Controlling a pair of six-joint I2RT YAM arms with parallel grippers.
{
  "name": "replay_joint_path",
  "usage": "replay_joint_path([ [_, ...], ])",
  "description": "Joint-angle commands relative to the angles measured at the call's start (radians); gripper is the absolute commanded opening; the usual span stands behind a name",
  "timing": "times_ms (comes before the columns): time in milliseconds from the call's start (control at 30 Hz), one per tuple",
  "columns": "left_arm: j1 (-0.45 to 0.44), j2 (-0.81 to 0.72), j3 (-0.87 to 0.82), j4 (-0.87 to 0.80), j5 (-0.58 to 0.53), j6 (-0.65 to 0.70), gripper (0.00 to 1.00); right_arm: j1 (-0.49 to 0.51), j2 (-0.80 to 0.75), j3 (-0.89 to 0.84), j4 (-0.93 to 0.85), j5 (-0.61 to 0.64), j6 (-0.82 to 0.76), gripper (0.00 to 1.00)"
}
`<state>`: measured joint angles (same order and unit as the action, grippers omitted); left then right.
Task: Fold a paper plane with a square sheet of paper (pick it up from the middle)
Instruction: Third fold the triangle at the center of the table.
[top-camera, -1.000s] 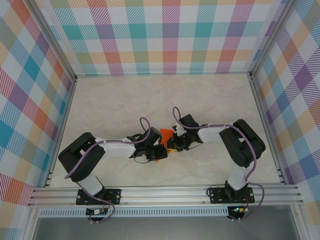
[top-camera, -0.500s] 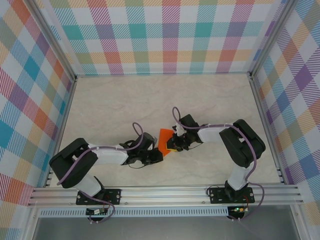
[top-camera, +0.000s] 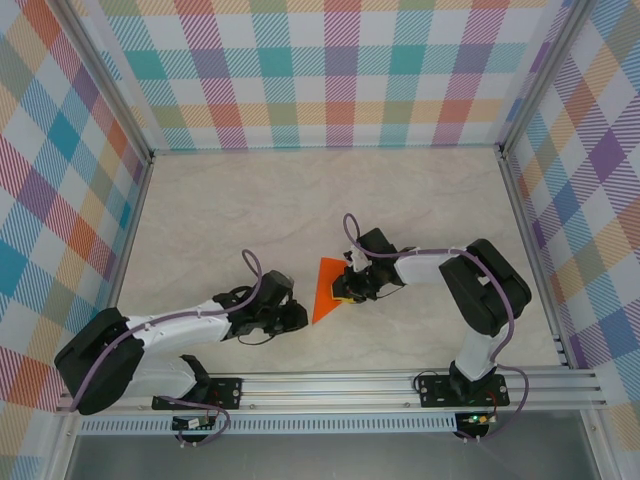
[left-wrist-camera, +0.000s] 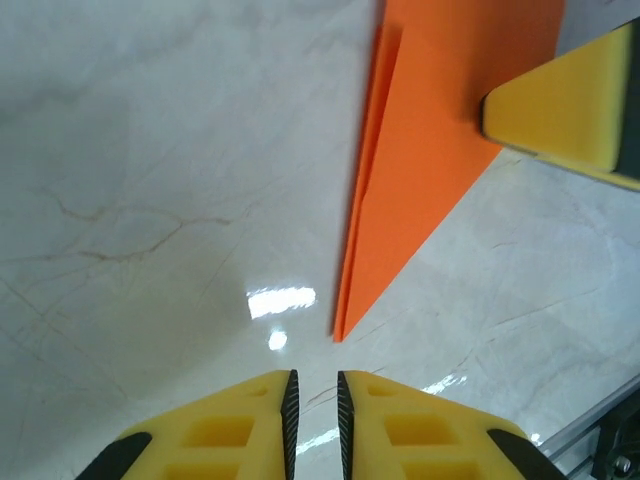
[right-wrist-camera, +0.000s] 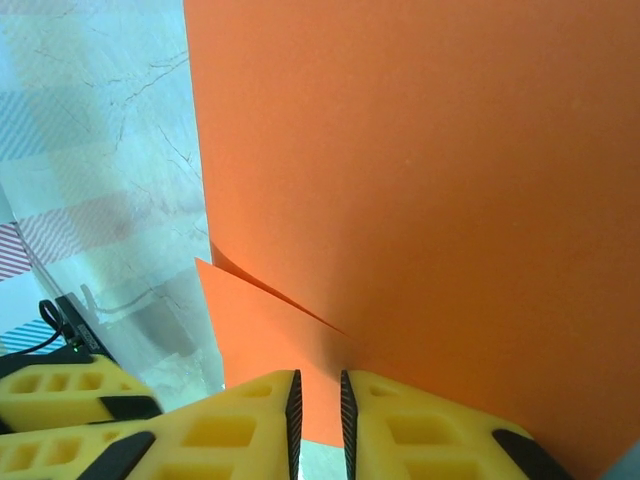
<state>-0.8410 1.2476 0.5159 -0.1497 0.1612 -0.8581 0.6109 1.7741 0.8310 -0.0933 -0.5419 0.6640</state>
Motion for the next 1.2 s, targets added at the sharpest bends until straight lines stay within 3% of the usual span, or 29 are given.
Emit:
replay_joint_path([
  [0, 0.014, 0.005, 0.095, -0.100, -0.092, 0.065, 0.21, 0.000, -0.063, 0.031, -0.090, 0.065, -0.032, 0.23],
  [333, 0.021, 0.200, 0.273, -0.111, -0.073, 0.155, 0.21, -0.019, -0.279, -0.052, -0.187, 0.278, -0.011, 0.42],
  [667, 0.022, 0.328, 0.364, -0.166, -0.099, 0.201, 0.18, -0.078, -0.330, -0.144, -0.130, 0.217, 0.022, 0.54],
  [1167, 0.022, 0.423, 0.402, -0.208, -0.159, 0.225, 0.15, -0.079, -0.217, -0.117, -0.035, 0.106, 0.038, 0.56],
])
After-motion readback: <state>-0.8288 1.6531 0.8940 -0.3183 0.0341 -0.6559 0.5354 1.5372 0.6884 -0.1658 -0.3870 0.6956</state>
